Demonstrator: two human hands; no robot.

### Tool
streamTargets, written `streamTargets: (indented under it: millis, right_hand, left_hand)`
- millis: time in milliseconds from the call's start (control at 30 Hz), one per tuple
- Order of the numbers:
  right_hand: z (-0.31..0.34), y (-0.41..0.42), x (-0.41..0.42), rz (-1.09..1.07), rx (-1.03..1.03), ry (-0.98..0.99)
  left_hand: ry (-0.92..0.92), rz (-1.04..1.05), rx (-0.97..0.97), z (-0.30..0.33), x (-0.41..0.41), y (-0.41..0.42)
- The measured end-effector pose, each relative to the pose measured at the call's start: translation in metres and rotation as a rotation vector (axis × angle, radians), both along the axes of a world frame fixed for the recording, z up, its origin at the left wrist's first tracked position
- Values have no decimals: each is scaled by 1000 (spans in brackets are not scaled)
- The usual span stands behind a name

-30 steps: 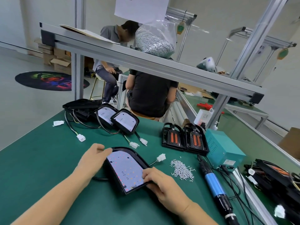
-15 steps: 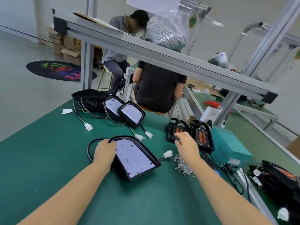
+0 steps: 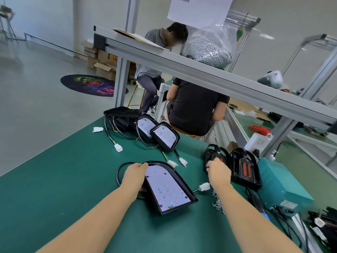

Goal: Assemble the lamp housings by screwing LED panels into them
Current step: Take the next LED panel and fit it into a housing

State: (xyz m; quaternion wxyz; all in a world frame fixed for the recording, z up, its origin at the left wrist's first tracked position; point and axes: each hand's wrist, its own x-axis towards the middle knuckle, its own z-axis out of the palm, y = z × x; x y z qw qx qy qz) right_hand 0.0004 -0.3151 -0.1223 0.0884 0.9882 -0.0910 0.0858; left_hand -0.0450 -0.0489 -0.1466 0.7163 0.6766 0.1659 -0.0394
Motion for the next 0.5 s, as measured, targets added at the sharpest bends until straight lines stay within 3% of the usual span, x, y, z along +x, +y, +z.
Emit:
streamTargets:
  millis: [267,400,500]
  right_hand:
    - [20,-4,-16,171,104,-282]
    - [38,23,-51,524,224,-479]
    - [42,47,-85,732,204,-475]
  left_hand:
    - [35,10,-18,1,4,0]
    - [62,13,-44,1,6,0]
    - [88,-3,-87,5,5,1]
